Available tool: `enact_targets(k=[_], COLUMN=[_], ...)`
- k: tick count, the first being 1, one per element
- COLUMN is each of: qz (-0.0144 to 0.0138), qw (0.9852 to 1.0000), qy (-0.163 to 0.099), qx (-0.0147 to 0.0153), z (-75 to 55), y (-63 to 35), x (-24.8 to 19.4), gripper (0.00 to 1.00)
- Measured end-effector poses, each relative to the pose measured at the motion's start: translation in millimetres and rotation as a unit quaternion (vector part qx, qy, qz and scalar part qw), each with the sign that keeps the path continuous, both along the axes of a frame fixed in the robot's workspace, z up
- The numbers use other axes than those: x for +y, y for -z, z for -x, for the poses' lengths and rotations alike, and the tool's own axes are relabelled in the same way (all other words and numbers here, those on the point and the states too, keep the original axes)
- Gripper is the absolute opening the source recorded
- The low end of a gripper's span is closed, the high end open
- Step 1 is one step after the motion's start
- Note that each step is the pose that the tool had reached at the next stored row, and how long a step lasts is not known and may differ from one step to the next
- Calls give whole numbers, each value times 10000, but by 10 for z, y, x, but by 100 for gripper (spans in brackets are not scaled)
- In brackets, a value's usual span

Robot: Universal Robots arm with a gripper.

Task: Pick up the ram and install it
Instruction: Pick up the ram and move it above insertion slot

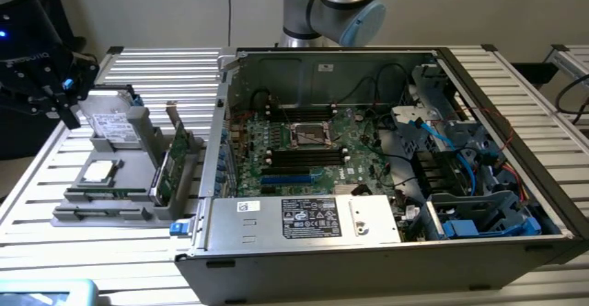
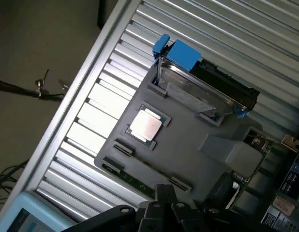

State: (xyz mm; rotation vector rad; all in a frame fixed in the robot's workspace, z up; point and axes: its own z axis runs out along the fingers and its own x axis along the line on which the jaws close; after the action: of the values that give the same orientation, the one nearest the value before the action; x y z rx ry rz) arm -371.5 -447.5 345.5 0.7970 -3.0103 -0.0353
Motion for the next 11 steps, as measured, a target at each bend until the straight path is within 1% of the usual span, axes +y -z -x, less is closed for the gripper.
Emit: enact_targets(k=[3, 6, 9, 11], qz=[0, 0, 0, 0], qw=[9996, 9985, 9967, 9950], qy=[-272, -542, -814, -998], qx=[0, 0, 0, 0], z=[0, 0, 0, 0], y=[4, 9, 11, 13], x=[0, 0, 0, 0], gripper=[11, 11, 11, 11])
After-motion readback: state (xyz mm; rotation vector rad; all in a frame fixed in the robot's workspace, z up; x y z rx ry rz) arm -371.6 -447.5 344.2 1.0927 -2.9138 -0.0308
